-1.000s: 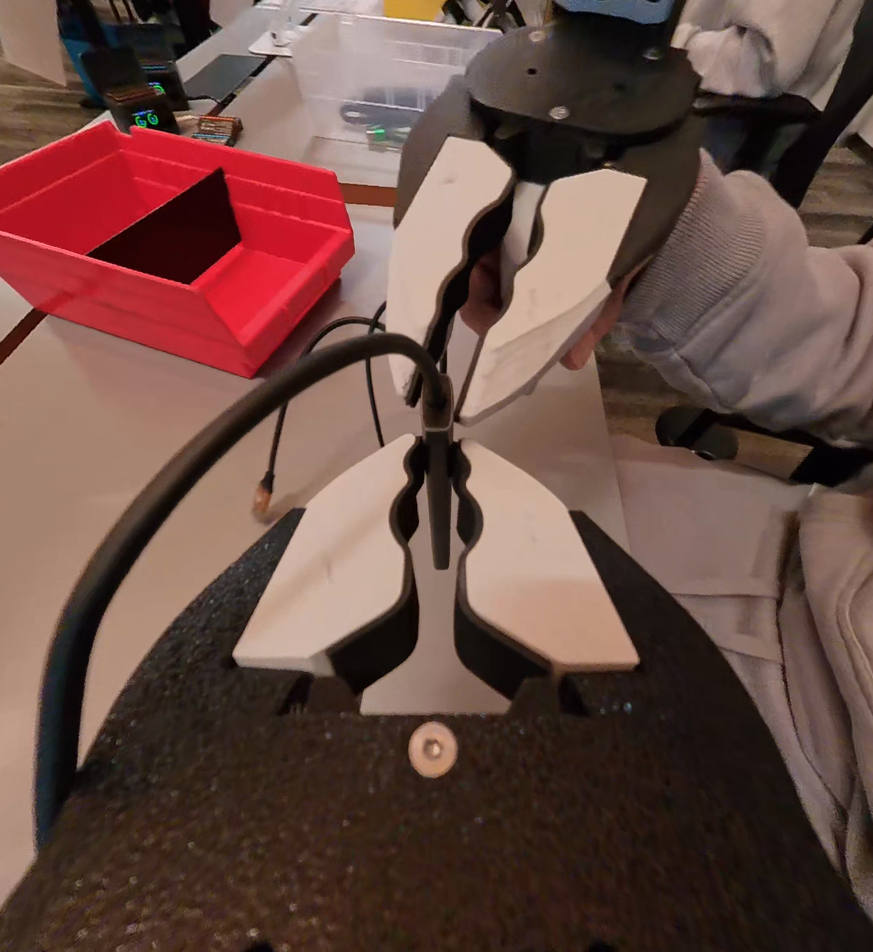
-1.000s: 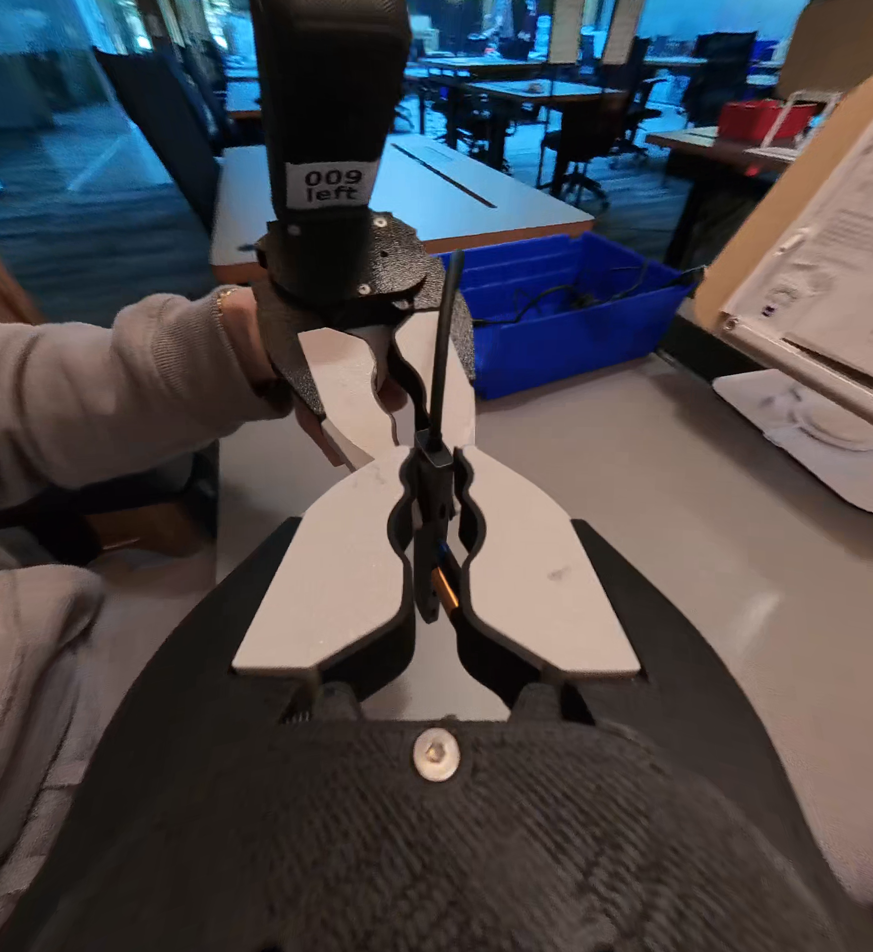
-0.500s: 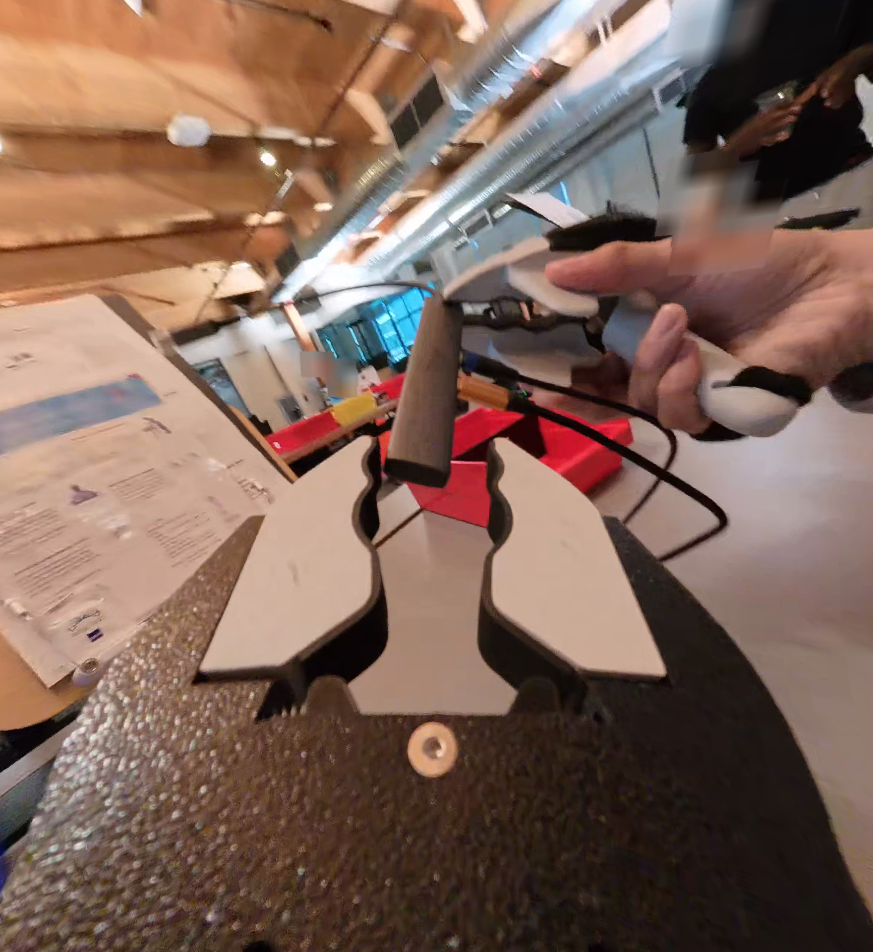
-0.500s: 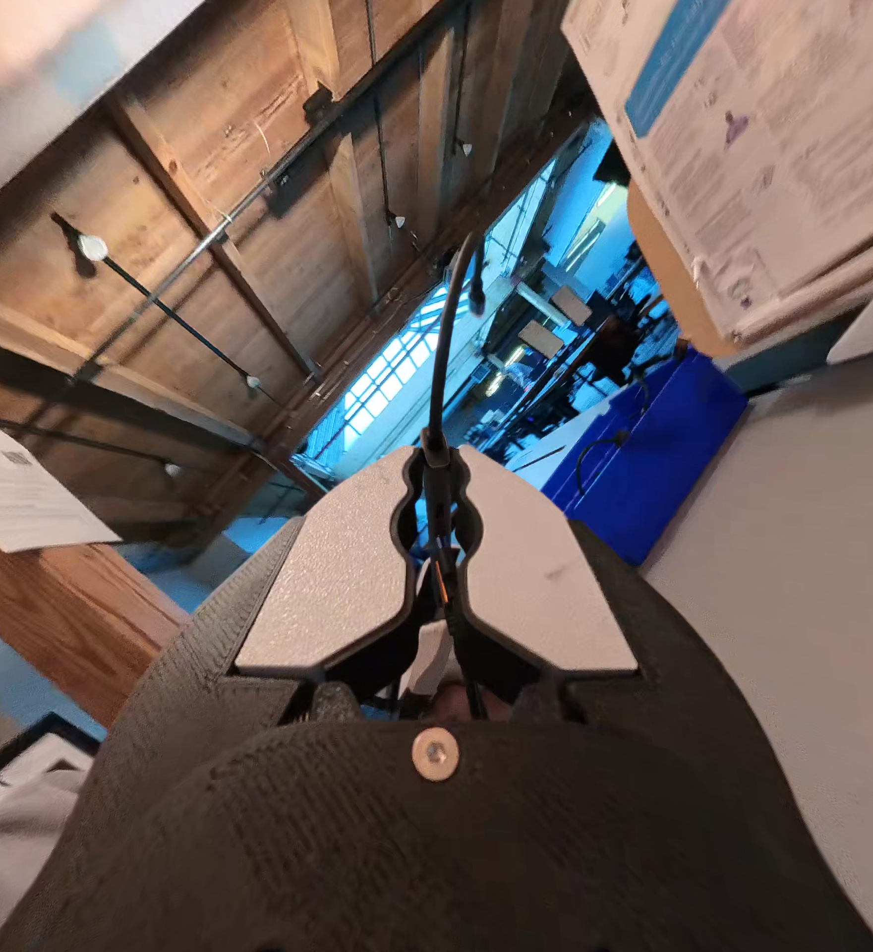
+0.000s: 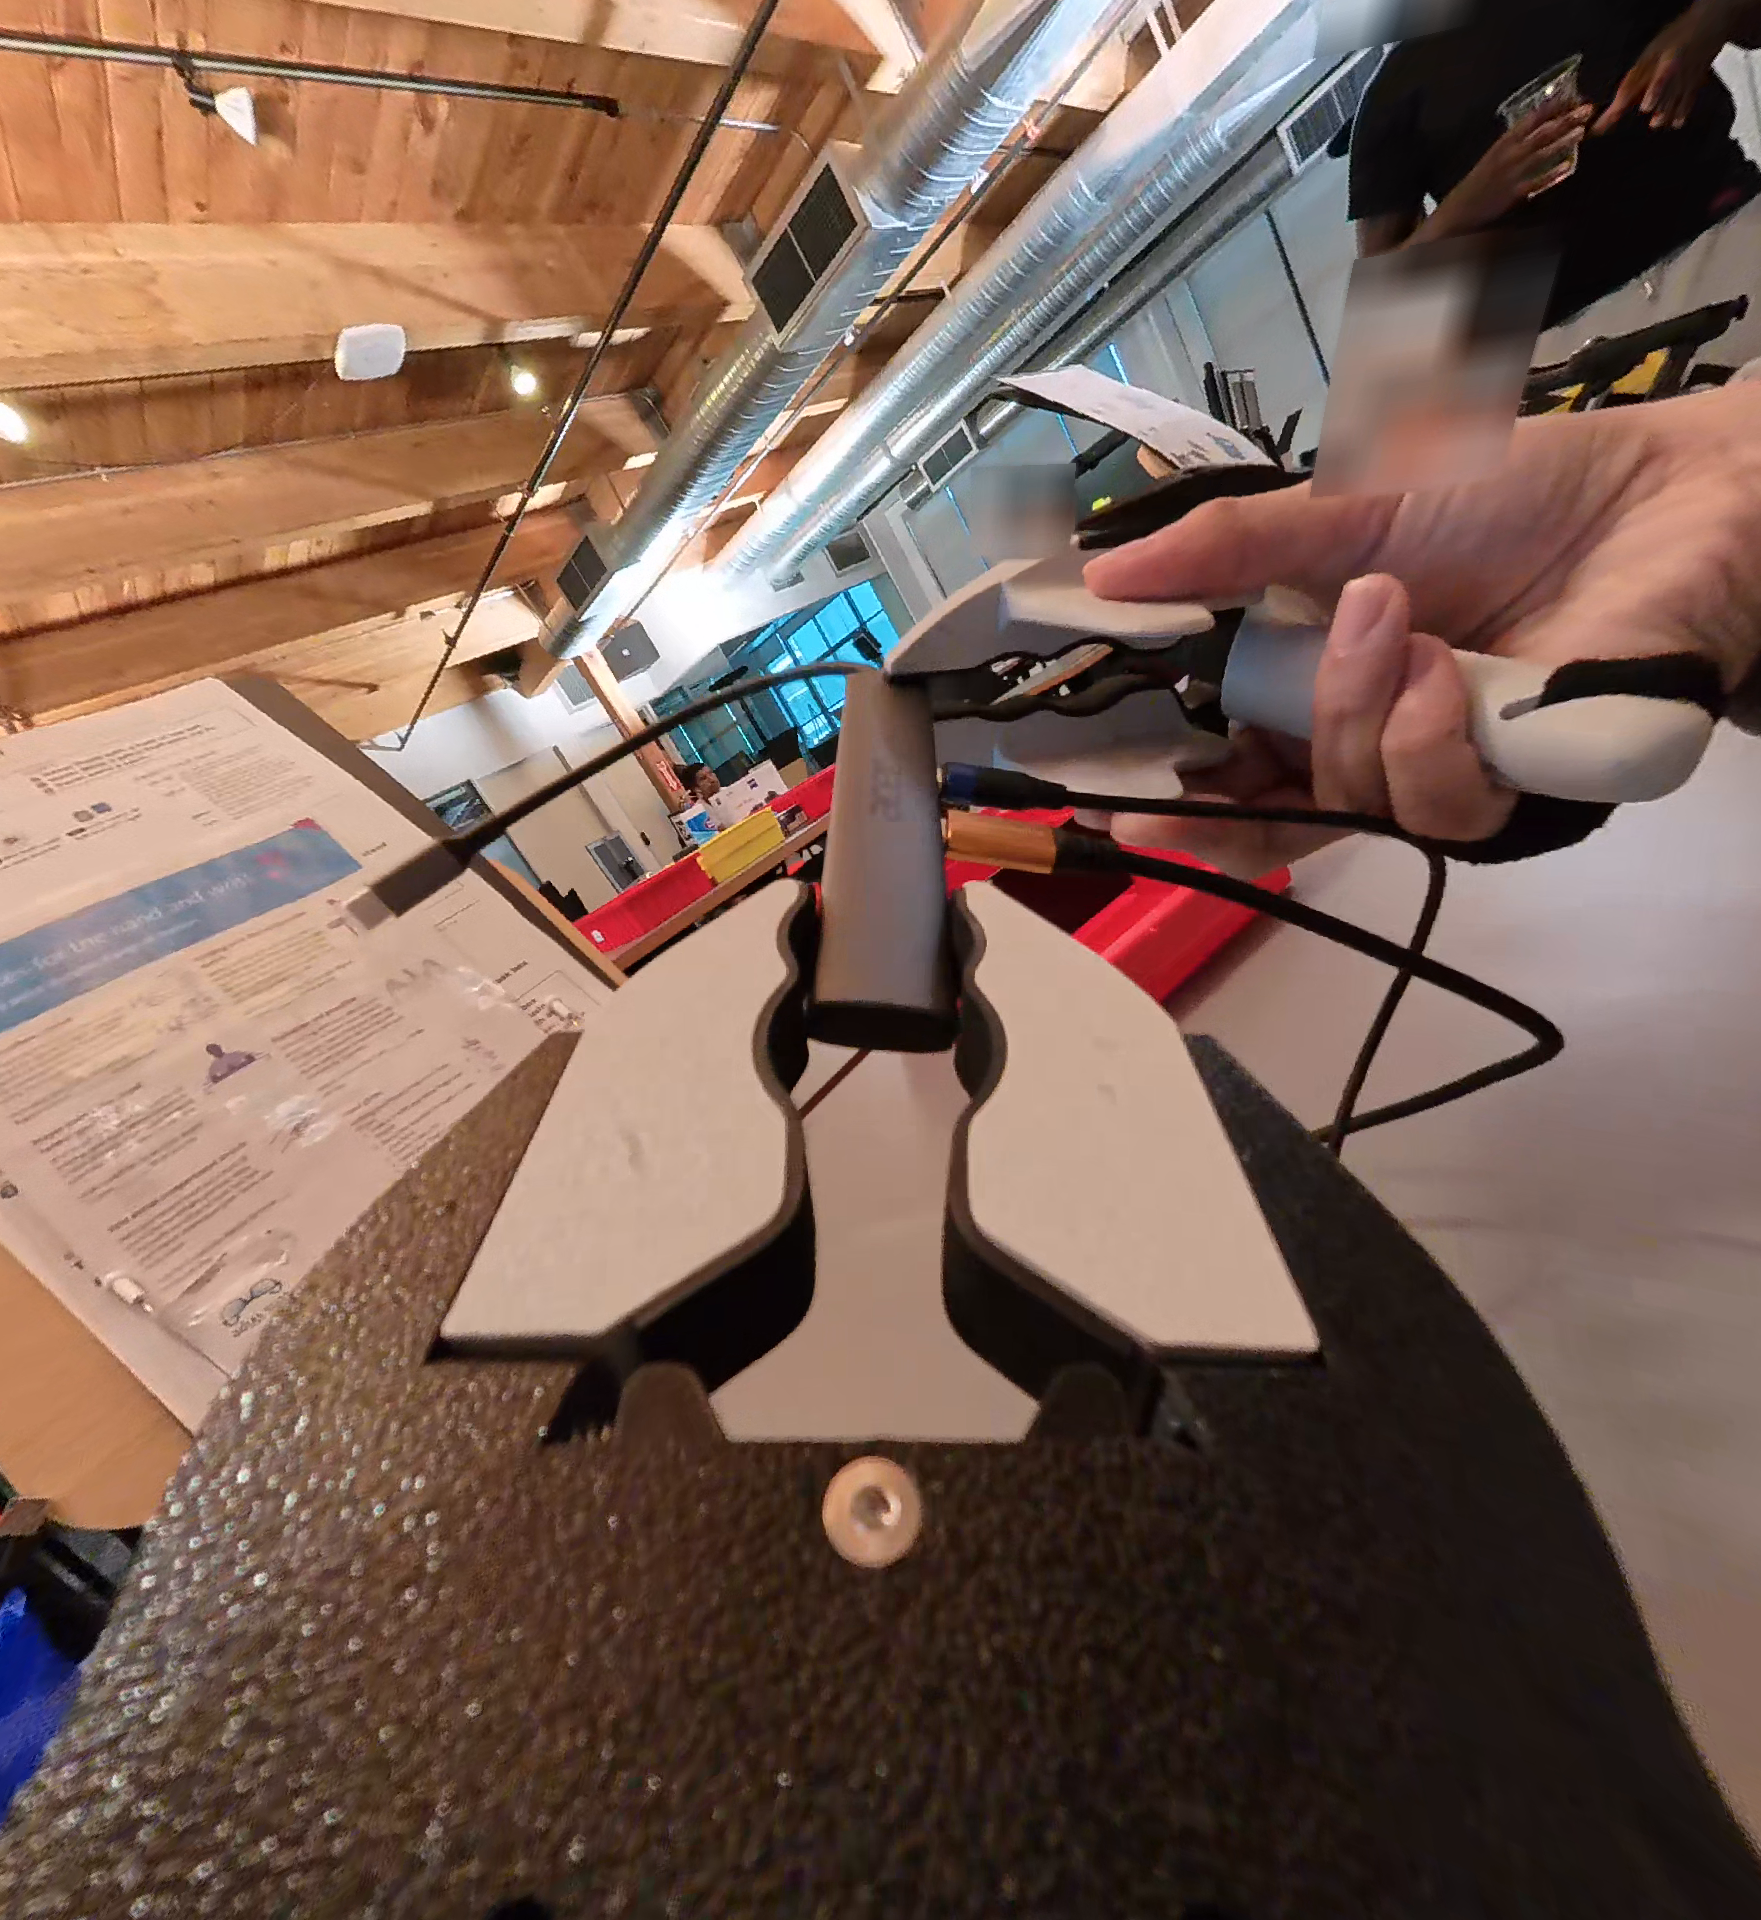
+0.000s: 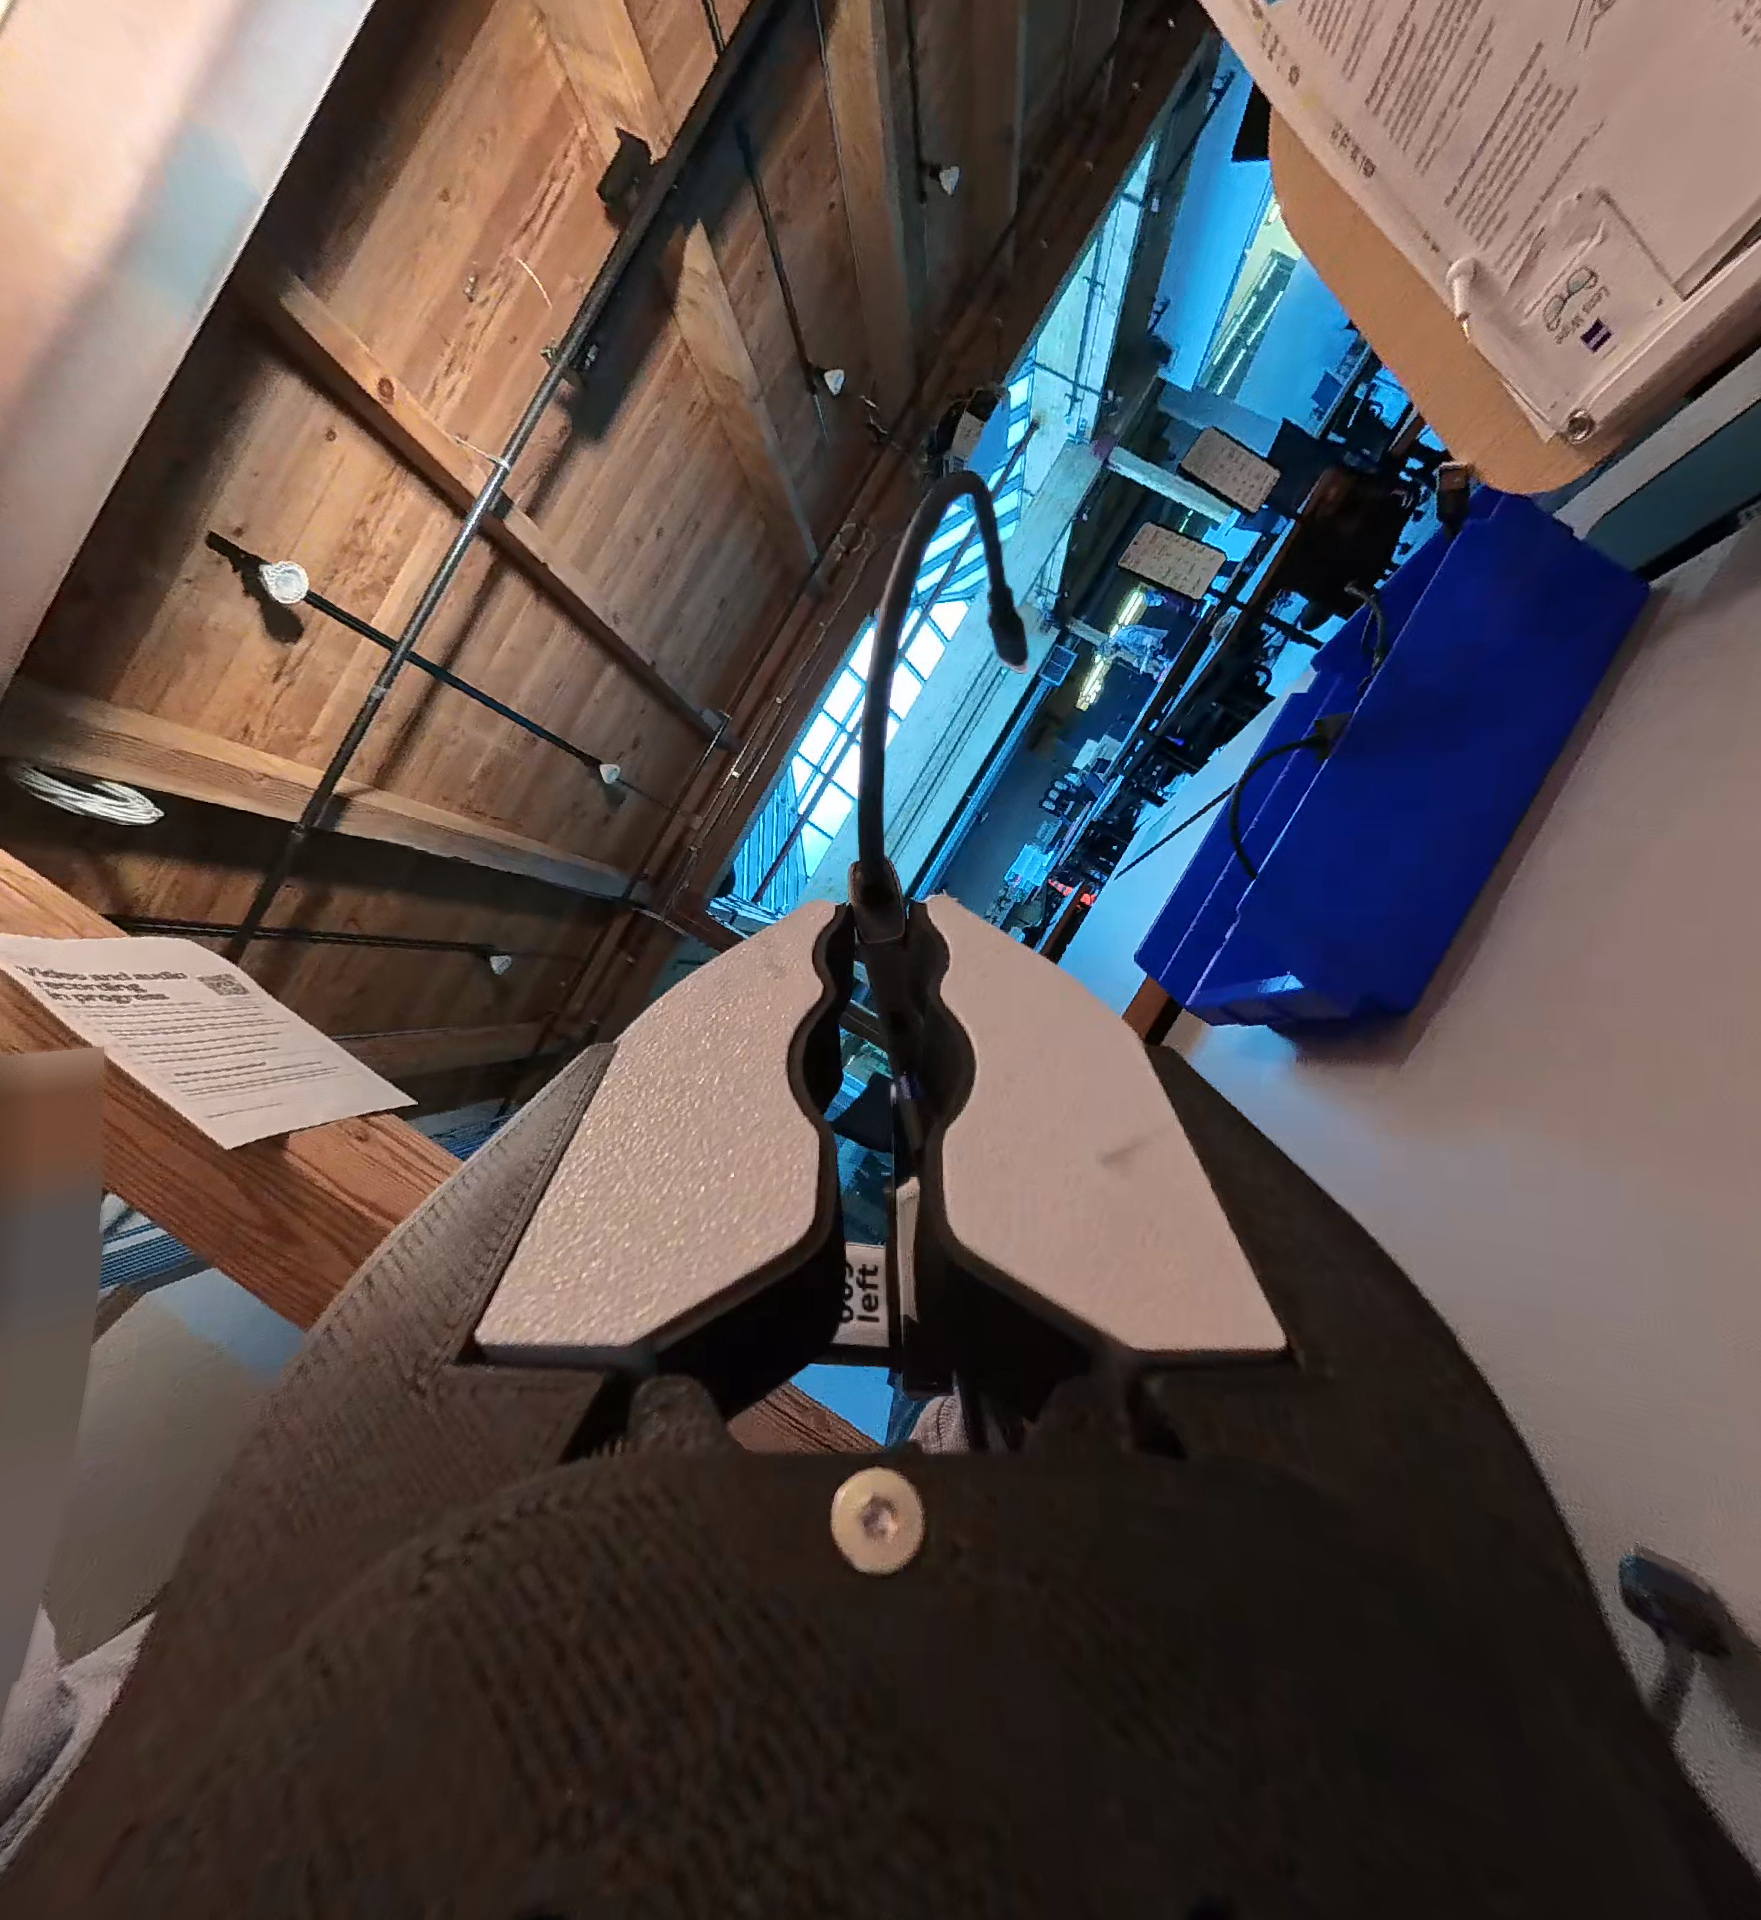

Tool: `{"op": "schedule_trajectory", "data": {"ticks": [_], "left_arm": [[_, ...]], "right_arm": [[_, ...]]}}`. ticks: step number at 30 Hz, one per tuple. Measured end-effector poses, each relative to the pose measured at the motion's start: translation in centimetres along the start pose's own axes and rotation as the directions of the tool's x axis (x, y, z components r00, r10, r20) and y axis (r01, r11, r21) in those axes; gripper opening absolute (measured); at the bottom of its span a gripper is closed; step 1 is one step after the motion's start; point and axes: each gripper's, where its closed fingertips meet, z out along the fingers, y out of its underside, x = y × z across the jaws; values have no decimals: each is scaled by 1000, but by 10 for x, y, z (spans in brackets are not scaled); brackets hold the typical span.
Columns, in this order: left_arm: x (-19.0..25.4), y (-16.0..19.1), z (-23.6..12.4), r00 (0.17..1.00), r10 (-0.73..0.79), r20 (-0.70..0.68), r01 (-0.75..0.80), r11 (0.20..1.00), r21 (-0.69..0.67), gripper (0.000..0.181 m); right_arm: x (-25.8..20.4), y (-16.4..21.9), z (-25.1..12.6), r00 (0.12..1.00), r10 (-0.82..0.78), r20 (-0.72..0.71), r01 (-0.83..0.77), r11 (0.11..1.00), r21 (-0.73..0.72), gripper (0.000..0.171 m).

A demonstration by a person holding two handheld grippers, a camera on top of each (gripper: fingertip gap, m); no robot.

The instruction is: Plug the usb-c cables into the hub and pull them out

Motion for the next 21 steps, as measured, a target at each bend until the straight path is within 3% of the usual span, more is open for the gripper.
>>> {"op": "schedule_trajectory", "data": {"ticks": [5,8,10,11,14,16,18,21], "left_arm": [[1,9,3,1000,20,22,-18,995,-98,22],[-6,18,4,989,-116,89,129,979,-159,23],[-18,27,-2,958,-238,158,263,951,-161,23],[-22,33,-5,938,-296,180,325,931,-165,23],[-27,48,-16,873,-431,226,471,866,-168,23],[-27,56,-23,842,-475,257,523,834,-174,23],[-24,61,-28,833,-479,279,538,820,-197,23],[-19,64,-35,832,-464,306,539,807,-242,23]], "right_arm": [[13,-5,0,995,-85,-58,85,996,2,10],[19,-4,-2,956,-273,-110,264,961,-88,23],[25,-3,-8,836,-502,-222,473,864,-172,45],[26,-2,-12,731,-619,-289,578,785,-220,51],[4,29,-7,399,-876,-271,830,470,-299,44],[2,57,2,212,-955,-207,895,275,-352,33],[14,75,9,117,-978,-174,895,180,-409,30],[30,81,13,65,-977,-204,875,154,-458,26]]}}
